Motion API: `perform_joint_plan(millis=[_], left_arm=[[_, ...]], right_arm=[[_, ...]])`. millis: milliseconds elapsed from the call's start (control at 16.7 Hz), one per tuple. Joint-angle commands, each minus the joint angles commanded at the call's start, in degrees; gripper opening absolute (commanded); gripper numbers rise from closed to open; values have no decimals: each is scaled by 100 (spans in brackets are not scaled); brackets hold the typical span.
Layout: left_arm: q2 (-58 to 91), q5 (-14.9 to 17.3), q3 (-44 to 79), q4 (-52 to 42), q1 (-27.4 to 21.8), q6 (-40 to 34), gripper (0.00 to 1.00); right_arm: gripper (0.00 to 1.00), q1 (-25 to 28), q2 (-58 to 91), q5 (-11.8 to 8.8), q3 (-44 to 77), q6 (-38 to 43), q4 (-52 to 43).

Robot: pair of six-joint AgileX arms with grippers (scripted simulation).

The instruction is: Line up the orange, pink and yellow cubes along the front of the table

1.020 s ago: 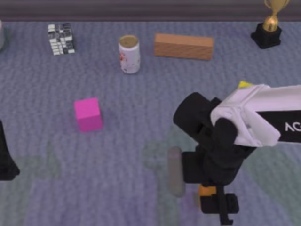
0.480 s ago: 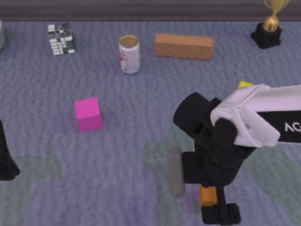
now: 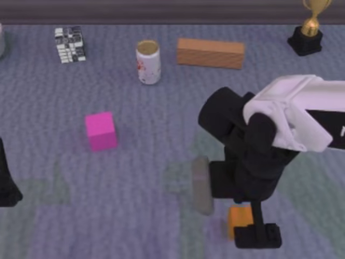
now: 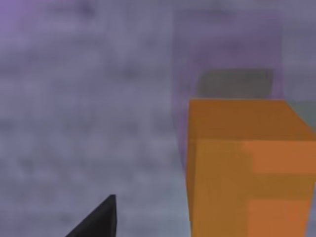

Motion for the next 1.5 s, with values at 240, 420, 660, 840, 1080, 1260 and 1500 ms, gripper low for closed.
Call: perform_joint_plan(millis=[240, 420, 660, 840, 1080, 1260, 1500], left_arm=[[0, 0, 0, 0, 0, 0, 100], [0, 0, 0, 0, 0, 0, 100], [174, 13, 172, -121, -44, 105, 100], [888, 32, 882, -585, -185, 506, 100], [2672, 30, 2502, -1612, -449, 1381, 100], [4544, 18, 3974, -2586, -685, 2191, 100], [7303, 1, 5974, -3982, -1027, 3326, 100]], right_arm=[[100, 1, -303, -5, 366, -15, -629], [100, 1, -313, -4, 375, -15, -642], [100, -78, -434, -27, 258, 37, -510], [100, -383, -1047, -98, -154, 271, -59], [100, -1050, -2511, -201, -1090, 847, 839], [100, -1694, -3987, -254, -2083, 1469, 1652], [100, -2613, -6147, -257, -3639, 2447, 2797]])
